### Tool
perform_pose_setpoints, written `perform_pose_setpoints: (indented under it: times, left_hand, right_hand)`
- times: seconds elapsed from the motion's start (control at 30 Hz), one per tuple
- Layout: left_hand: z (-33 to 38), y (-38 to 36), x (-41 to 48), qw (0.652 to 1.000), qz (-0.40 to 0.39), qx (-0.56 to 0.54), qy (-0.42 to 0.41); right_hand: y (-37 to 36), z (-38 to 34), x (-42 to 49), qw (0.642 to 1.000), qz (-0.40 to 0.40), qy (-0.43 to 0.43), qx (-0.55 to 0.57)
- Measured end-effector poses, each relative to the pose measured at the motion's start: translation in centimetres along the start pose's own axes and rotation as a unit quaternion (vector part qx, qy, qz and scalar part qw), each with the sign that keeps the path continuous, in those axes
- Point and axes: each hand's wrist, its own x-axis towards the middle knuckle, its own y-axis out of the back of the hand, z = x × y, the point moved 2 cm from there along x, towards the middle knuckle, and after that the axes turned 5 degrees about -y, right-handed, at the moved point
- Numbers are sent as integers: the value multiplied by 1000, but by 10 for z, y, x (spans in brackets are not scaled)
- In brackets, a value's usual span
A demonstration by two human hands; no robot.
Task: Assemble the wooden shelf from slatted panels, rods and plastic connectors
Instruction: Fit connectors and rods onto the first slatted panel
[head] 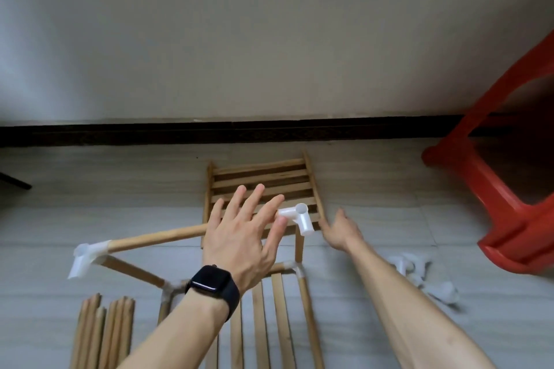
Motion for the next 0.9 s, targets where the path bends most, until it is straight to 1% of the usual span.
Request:
perform_pose_setpoints:
  times: [0.17,0.27,0.33,0.37,0.43,0.47,0.5,0.57,0.67,0.77,0.9]
  left_hand:
    - [2,-4,0,1000,-1,1,0]
    - [3,-3,-1,1000,-4,-4,-1]
    - [3,-2,-2,1000,-3,-7,-1]
    - [3,-2,-2,1000,-1,-6,-1]
    - [5,-3,-2,1000,3,2,-2]
    - [5,-3,-2,1000,6,6,-2]
    - [5,-3,-2,1000,6,8,0]
    - [4,-3,-2,1000,1,7,3]
    - [4,-1,-3,1000,-2,8,1]
    - [3,0,-1,1000,-13,8,3]
    - [3,-2,0,999,-41,18,8]
  right_hand:
    - [-17,-13,11,998,26,-10,-60]
    - [-20,-14,12,998,29,-28,-48]
    - [-19,-13,17,997,10,-66,28]
    - [-19,-13,19,990,-13,-93,102]
    - [-19,-20,24,951,-60,-129,273]
    - [-18,-25,28,935,-74,-131,322]
    - [-16,-31,29,928,-82,-121,342]
    - [-3,-47,20,936,-77,-92,330]
    - [19,-67,8,954,-28,-28,296]
    - [53,-82,-20,965,71,17,250]
    - [110,-76,-73,947,207,90,230]
